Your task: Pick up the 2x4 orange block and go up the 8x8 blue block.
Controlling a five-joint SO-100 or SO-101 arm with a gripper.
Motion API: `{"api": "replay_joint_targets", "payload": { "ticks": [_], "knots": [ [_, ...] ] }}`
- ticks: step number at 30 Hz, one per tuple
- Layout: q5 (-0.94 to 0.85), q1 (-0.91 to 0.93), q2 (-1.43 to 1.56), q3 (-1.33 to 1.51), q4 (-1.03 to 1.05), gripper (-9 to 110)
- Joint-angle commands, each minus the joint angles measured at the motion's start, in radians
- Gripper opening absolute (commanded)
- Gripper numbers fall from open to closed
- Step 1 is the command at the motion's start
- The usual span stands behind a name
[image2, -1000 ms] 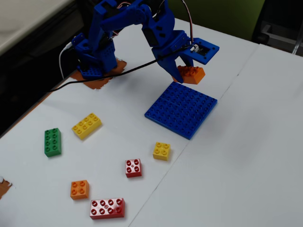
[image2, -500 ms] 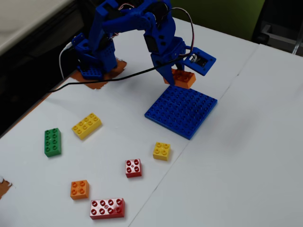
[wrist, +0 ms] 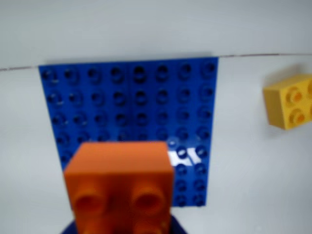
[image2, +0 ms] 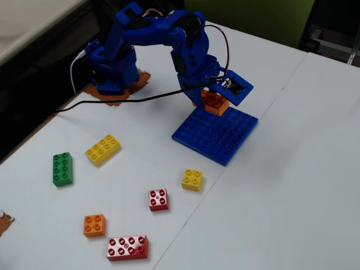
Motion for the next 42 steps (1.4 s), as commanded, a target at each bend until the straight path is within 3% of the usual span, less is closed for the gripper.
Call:
{"api": "replay_joint_targets", "payload": {
  "ticks": [1,42],
  "knots": [
    [0.006,0.008,0.0,-0.054,0.0,0],
    [0.012,0.005,-0.041,-0.1,-0.02,0]
  ]
}}
